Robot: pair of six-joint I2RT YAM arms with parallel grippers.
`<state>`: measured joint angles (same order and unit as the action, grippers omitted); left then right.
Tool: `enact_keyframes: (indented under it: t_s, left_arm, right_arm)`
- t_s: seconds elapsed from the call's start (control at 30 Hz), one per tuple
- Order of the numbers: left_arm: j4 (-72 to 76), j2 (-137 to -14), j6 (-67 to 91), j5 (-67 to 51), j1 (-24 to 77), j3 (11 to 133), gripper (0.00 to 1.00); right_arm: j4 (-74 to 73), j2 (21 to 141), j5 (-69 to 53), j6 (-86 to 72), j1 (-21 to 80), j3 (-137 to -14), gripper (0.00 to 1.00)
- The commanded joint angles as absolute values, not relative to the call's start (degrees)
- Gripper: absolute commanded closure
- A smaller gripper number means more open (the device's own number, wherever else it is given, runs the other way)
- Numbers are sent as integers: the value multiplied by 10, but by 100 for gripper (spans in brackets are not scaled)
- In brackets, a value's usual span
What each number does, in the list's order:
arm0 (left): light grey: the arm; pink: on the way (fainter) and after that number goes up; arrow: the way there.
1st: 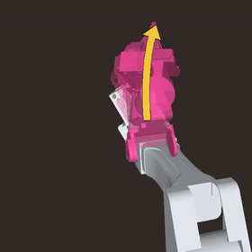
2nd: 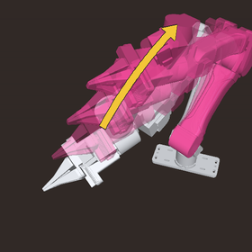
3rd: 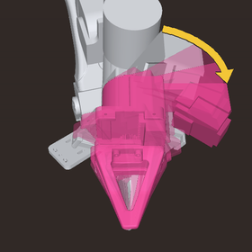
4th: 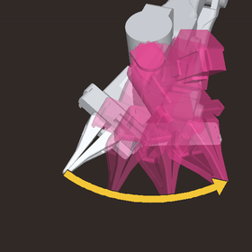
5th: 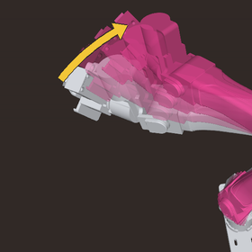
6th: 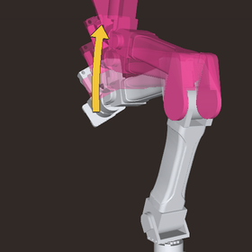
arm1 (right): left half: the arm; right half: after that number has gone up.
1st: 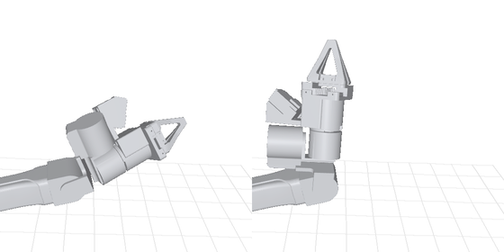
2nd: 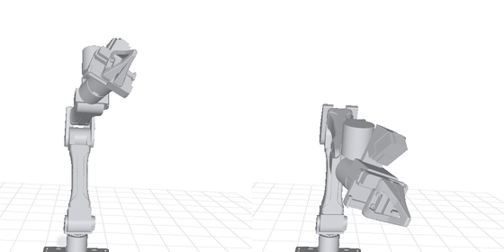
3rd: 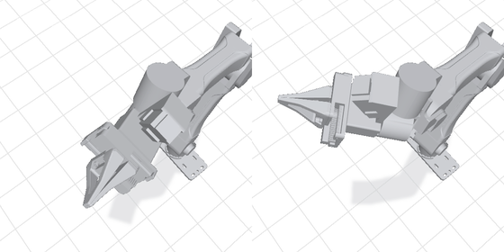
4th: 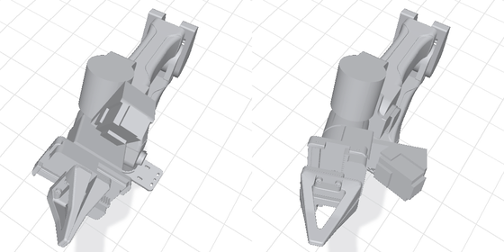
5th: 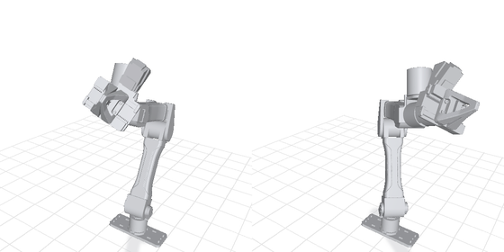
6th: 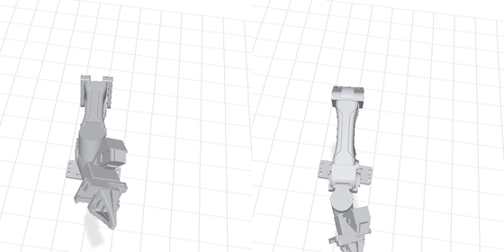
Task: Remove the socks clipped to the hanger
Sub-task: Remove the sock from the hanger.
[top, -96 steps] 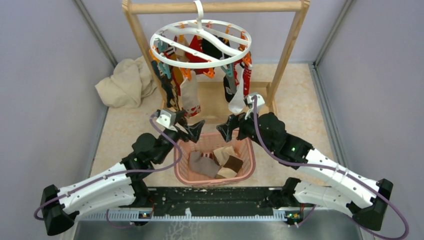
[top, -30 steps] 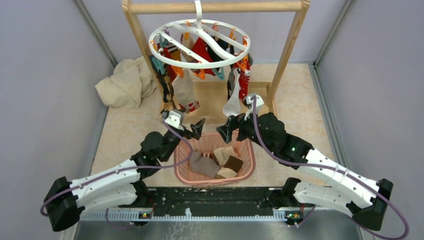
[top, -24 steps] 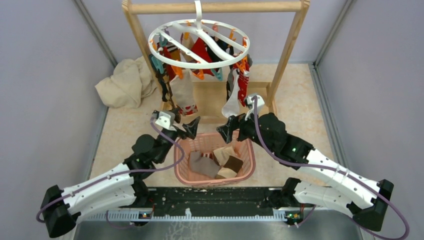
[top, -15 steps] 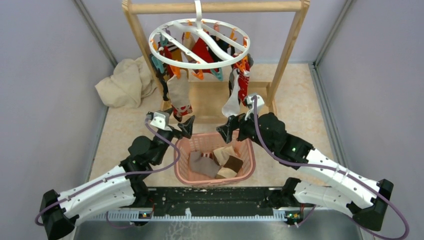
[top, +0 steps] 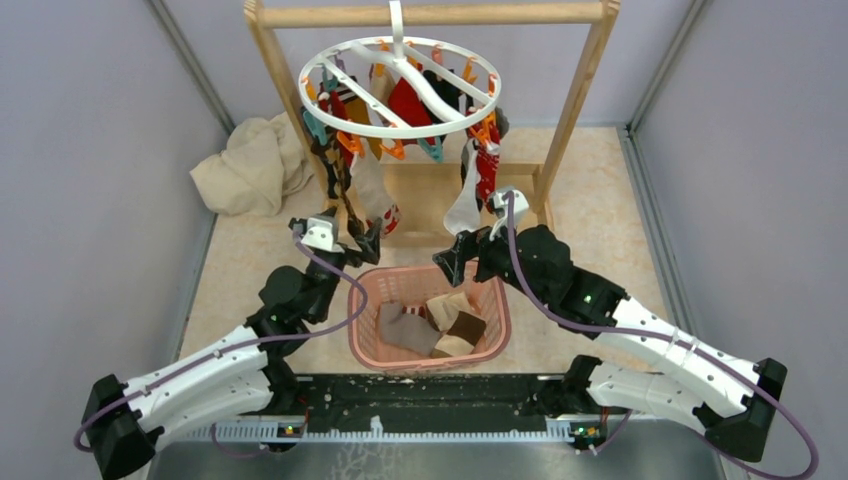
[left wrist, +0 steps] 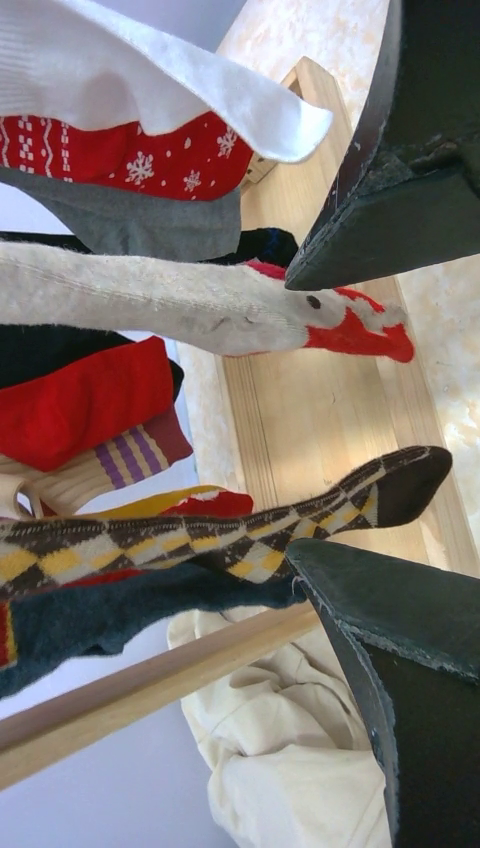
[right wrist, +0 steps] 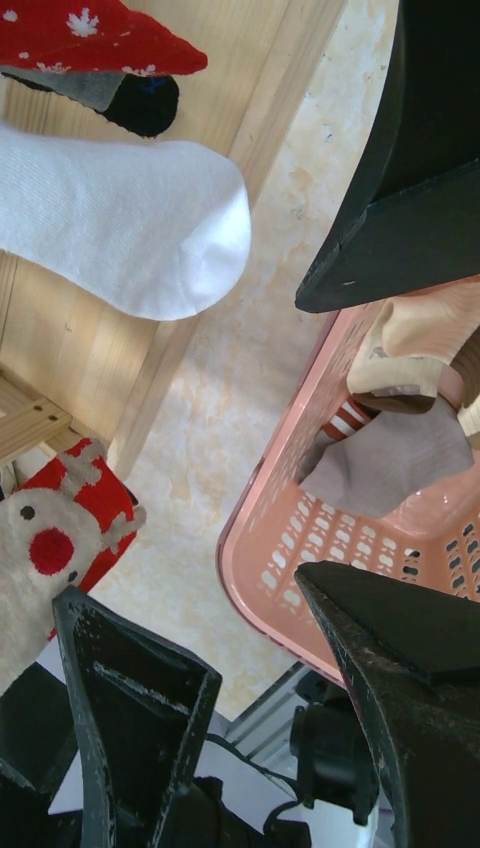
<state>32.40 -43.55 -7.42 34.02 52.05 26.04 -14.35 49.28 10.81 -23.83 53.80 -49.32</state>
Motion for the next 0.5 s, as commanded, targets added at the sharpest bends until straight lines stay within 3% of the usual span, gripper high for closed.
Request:
enact_keyframes:
  t_s: [0.0,0.13,0.47]
  left_arm:
    - [364,-456,-67,260,481,275,1]
    - [367,-472,-27,180,436,282,1]
    - [389,-528,-18,151,432,308,1]
  right_arm:
    - [-125,492,108,-239,534,-531,5]
    - [-130,490,111,-237,534,-532,5]
    - [-132,489,112,-235,534,-533,5]
